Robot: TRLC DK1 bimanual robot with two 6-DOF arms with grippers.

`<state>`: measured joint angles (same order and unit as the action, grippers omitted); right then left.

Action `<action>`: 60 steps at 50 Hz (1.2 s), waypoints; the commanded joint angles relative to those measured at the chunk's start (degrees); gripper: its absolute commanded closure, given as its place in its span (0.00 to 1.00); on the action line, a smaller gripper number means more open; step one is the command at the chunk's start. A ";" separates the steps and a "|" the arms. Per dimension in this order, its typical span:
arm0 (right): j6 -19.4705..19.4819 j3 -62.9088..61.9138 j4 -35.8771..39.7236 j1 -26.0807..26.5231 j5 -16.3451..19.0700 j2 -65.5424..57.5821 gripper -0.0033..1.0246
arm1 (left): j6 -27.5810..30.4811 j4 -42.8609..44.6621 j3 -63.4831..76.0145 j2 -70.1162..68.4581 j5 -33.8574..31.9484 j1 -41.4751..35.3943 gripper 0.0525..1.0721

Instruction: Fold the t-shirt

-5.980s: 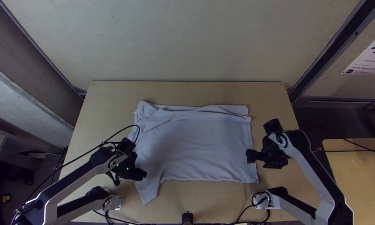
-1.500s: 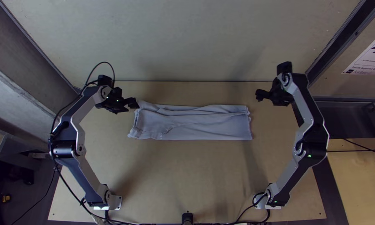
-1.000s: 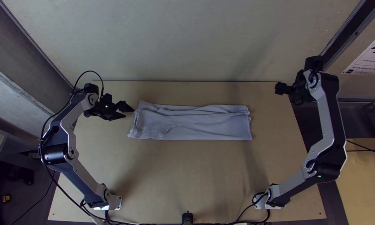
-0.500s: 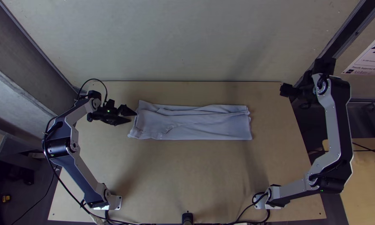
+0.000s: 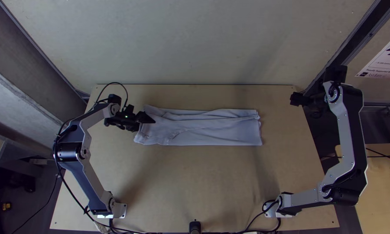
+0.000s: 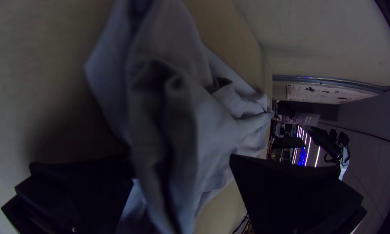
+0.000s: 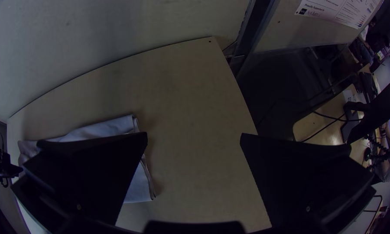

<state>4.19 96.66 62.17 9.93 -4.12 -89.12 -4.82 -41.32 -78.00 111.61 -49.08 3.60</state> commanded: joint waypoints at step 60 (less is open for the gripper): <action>16.47 -24.94 -21.65 -14.86 -1.07 10.20 0.04 | 18.09 -12.73 -4.97 -10.89 40.47 7.83 0.97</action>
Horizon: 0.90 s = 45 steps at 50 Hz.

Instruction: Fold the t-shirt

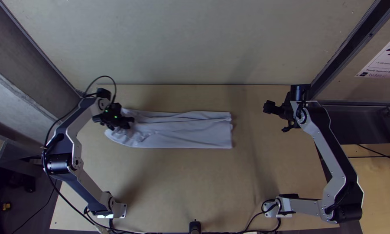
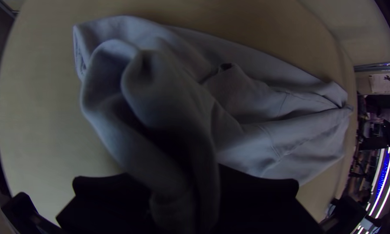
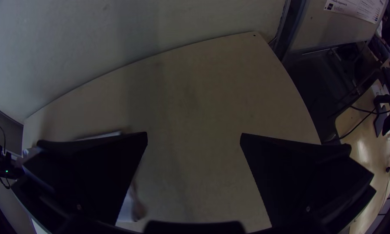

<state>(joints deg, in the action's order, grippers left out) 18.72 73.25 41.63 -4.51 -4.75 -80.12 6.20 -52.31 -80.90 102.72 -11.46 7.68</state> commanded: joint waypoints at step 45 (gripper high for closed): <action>0.35 -2.06 -1.99 2.05 -0.43 3.04 0.04 | 26.67 -2.79 -8.13 -11.05 38.53 -0.56 0.97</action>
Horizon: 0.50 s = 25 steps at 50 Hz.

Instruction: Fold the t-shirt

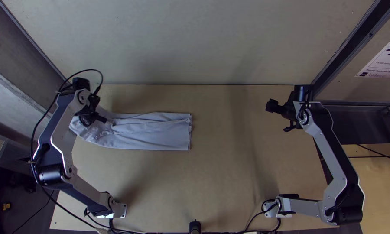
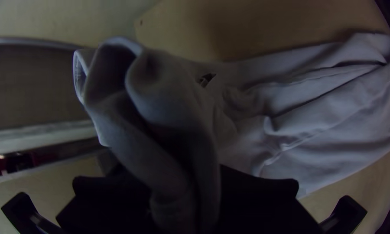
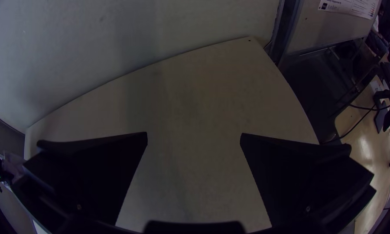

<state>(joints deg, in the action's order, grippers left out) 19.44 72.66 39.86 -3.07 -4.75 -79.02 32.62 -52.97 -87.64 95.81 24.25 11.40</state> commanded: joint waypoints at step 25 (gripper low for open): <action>-1.51 -2.61 0.22 2.90 -0.43 3.70 0.04 | -14.43 -13.04 -8.60 -2.12 10.38 -22.47 0.97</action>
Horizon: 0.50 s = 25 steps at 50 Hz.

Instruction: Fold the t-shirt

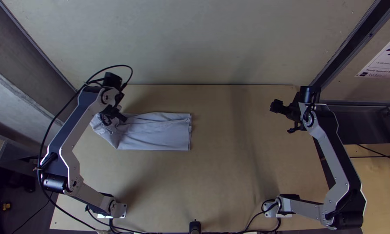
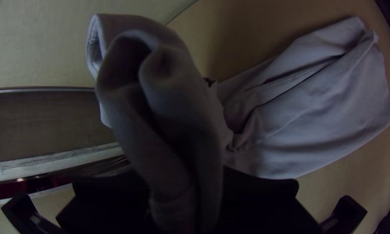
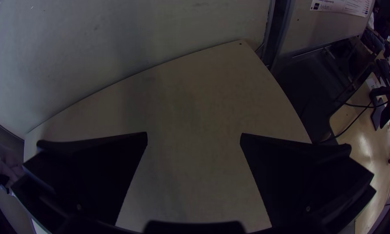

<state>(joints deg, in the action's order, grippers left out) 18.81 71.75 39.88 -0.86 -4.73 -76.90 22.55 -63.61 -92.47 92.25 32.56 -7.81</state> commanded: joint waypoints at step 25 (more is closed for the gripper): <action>-2.02 -3.10 0.46 3.24 -0.01 2.81 0.04 | -14.46 -9.86 -8.78 9.97 3.66 -18.29 0.97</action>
<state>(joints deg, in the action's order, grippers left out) 17.52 69.71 40.07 1.61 -4.73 -75.53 10.76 -71.99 -98.72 100.53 35.20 -23.90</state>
